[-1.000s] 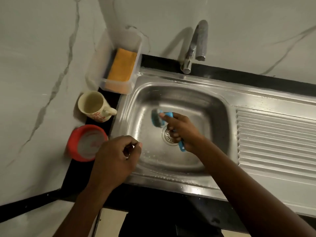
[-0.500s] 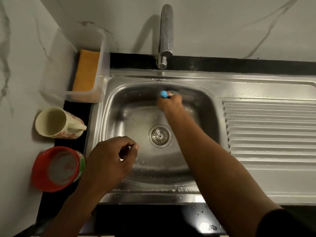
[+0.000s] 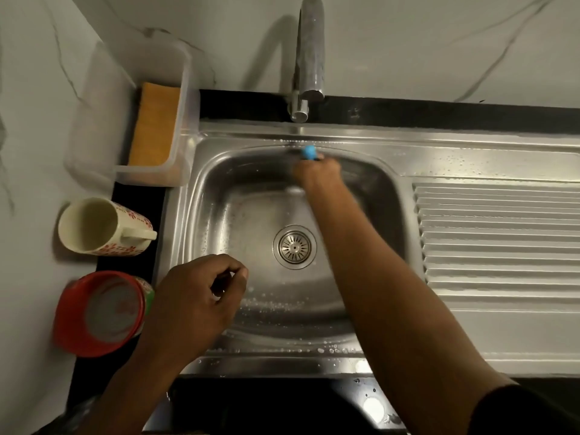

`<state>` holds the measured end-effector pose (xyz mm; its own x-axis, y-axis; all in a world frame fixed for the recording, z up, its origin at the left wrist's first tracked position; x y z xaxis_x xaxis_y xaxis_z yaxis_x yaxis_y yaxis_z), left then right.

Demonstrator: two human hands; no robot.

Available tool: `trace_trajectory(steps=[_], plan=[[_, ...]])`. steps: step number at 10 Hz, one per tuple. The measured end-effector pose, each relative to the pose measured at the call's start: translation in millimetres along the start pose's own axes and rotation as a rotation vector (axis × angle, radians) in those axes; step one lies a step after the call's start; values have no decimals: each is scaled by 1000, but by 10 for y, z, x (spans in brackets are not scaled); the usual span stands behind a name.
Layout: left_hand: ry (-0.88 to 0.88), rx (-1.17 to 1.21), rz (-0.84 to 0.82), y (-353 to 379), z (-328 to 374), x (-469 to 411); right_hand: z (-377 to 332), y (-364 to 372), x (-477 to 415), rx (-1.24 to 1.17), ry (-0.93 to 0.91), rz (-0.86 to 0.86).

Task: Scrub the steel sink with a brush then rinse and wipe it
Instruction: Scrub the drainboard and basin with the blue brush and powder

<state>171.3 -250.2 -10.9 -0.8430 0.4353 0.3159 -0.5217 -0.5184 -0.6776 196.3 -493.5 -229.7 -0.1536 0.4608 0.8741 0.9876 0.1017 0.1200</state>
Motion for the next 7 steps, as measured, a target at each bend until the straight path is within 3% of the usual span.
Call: trace_trajectory(steps=[1, 2, 3, 4, 5, 6, 7], plan=[[8, -4, 8, -27, 26, 14, 166, 378, 980, -477, 155, -4], [4, 9, 12, -39, 40, 31, 116, 314, 699, -438, 83, -89], [-7, 20, 16, -48, 10, 59, -196, -22, 149, -29, -93, -210], [-13, 20, 20, -63, -43, 92, -457, -451, 546, 162, -291, -169], [-19, 17, 19, -70, -79, 100, -268, -175, 813, -104, -200, -163], [-19, 17, 11, -52, -78, 82, 138, 320, 587, -660, 133, -131], [-11, 1, -14, 3, -83, 50, 0, 148, 463, -853, 26, -228]])
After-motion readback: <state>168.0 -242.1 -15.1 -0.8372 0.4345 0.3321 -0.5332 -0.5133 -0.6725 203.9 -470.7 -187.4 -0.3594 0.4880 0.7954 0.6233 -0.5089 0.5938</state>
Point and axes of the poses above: each hand's wrist, its own x-axis away from the middle knuckle, its own y-axis out of the palm, z = x × y, the point moved 9 cm from there along -x, towards the middle knuckle, and after that the axes turned 13 degrees about -y, right-handed, at the moved point
